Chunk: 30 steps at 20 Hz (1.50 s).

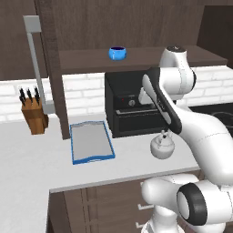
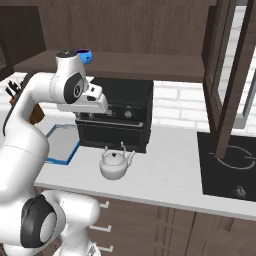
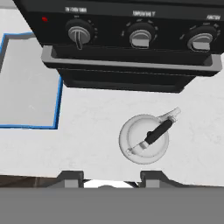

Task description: Pick the kettle from the counter and place it on the tray. Then pick the mug from the cabinet and place it on the tray. Then close the cabinet doors.

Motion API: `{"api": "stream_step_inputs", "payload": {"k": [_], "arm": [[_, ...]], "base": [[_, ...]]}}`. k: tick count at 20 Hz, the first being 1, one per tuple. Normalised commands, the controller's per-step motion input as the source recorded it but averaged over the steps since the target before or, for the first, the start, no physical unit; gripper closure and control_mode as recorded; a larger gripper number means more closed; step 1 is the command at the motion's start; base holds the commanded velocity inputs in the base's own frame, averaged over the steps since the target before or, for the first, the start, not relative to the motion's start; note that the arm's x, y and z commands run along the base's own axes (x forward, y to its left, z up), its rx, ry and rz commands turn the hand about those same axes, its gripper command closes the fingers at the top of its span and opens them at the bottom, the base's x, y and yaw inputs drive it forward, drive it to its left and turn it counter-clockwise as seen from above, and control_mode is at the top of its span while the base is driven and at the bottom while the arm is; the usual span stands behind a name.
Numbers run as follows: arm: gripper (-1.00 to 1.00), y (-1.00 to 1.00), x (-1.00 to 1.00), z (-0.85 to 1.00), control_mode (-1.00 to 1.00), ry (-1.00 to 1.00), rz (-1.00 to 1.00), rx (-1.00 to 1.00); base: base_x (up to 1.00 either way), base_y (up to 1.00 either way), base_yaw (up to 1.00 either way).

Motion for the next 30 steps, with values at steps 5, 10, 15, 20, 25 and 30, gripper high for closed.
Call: {"api": "stream_step_inputs", "payload": {"k": [5,10,15,20,25,30], "arm": [[-1.00,0.00,-0.02,-0.03,-1.00,0.00,0.00,0.00],[-1.00,-0.18,-0.41,-0.27,-1.00,-0.02,0.00,0.00],[-1.00,-0.32,-0.38,-0.30,-1.00,0.00,-0.16,-0.01],[-1.00,-0.58,-0.07,-0.28,-1.00,0.10,-0.30,0.04],[-1.00,-0.31,0.18,-0.08,-1.00,0.03,-0.22,0.06],[-1.00,-0.19,0.32,-0.19,-1.00,0.02,-0.16,0.02]], "base": [[0.00,0.00,0.00],[0.00,0.00,0.00],[0.00,0.00,0.00],[0.00,0.00,0.00],[0.00,0.00,0.00],[0.00,0.00,0.00]]}}
